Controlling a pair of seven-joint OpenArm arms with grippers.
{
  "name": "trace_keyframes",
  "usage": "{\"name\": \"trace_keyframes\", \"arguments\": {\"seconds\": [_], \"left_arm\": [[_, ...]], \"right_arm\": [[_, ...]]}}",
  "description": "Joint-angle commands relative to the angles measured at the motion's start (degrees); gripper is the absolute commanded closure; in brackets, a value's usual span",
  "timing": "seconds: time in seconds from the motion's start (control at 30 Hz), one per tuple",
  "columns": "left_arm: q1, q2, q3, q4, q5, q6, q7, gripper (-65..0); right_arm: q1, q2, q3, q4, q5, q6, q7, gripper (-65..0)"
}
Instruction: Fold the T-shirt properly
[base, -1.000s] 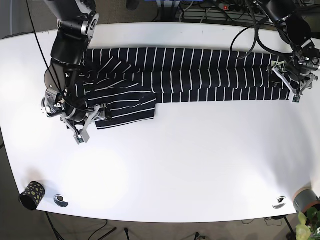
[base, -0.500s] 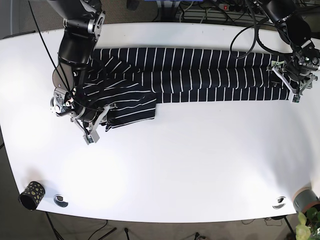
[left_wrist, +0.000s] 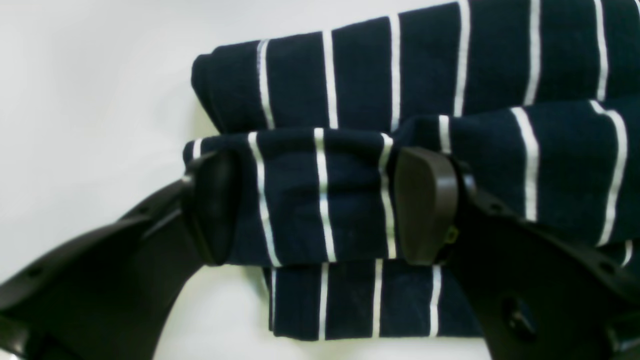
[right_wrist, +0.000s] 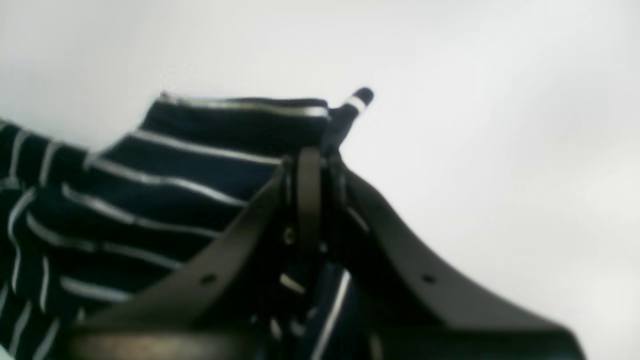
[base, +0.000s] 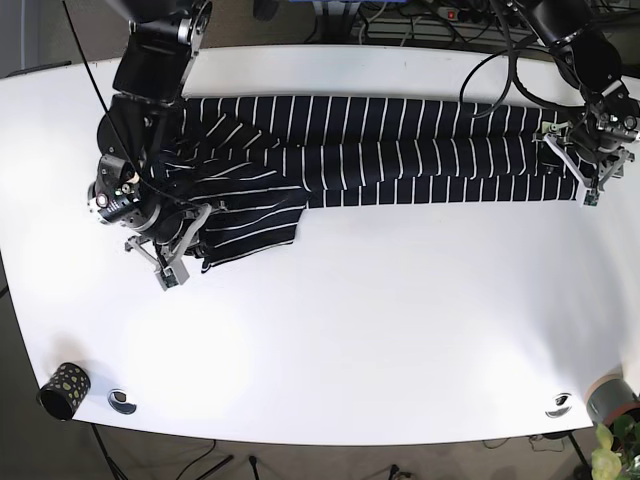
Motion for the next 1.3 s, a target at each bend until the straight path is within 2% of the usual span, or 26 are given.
{"name": "trace_keyframes", "arguments": {"seconds": [0.0,0.07,0.13,0.3,0.67,0.7,0.77,0.87,0.97,1.03,1.1,1.27], "left_arm": [[-0.6,-0.8,-0.2,0.8,-0.2,0.1,-0.8,-43.5],[-0.7,-0.8,-0.2,0.8,-0.2,0.1,-0.8,-43.5],[-0.7,-0.8,-0.2,0.8,-0.2,0.1,-0.8,-43.5],[-0.8,-0.9,-0.2,0.8,-0.2,0.1,-0.8,-43.5],[-1.0,-1.1,-0.1,0.8,-0.2,0.1,-0.8,-43.5],[-1.0,-1.1,-0.1,0.8,-0.2,0.1,-0.8,-43.6],[-1.0,-1.1,-0.1,0.8,-0.2,0.1,-0.8,-43.6],[-1.0,-1.1,-0.1,0.8,-0.2,0.1,-0.8,-43.6],[-1.0,-1.1,-0.1,0.8,-0.2,0.1,-0.8,-43.6],[-1.0,-1.1,-0.1,0.8,-0.2,0.1,-0.8,-43.6],[-1.0,-1.1,-0.1,0.8,-0.2,0.1,-0.8,-43.6],[-1.0,-1.0,-0.1,0.8,-0.2,0.1,-0.8,-43.6]], "right_arm": [[-0.4,0.5,0.2,6.7,0.8,0.08,-2.1,0.0],[-1.9,0.4,0.9,10.1,0.8,0.08,-4.4,0.0],[-3.9,-1.0,2.7,14.2,0.8,0.08,-6.4,0.0],[-7.8,-2.6,6.4,20.1,0.8,0.08,-7.8,0.0],[-14.6,-2.6,6.8,21.0,0.8,0.08,-9.3,-0.8],[-15.1,-2.6,7.4,21.0,0.8,0.08,-9.3,-3.0],[-15.5,-2.9,10.0,21.0,0.8,0.08,-9.3,-11.4],[-15.3,-4.0,14.9,20.8,0.7,0.08,-9.2,-30.3],[-15.3,-4.4,18.4,21.0,0.8,0.08,-9.2,-45.0],[-15.3,-4.3,18.3,21.5,0.9,0.08,-9.4,-49.9],[-15.7,-4.1,18.4,23.2,2.8,0.08,-9.4,-50.9],[-18.8,-4.1,18.2,26.2,12.3,0.08,-13.3,-50.9]]}}
